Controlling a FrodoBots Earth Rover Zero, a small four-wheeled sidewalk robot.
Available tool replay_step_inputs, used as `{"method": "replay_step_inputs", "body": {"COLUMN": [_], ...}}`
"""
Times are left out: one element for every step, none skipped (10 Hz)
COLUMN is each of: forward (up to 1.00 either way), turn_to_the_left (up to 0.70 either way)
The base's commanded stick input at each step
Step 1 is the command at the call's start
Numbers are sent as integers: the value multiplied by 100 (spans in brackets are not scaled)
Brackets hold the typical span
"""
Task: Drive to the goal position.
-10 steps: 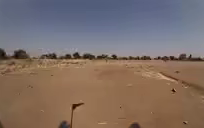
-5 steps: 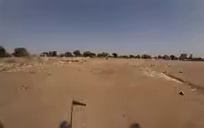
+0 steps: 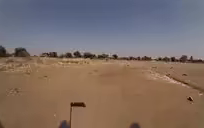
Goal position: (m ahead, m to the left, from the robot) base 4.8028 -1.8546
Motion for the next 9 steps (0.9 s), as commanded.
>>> {"method": "replay_step_inputs", "body": {"forward": [50, 50, 50, 50, 50, 50, 50, 50, 50], "turn_to_the_left": [0, 0, 0, 0, 0, 0, 0, 0, 0]}}
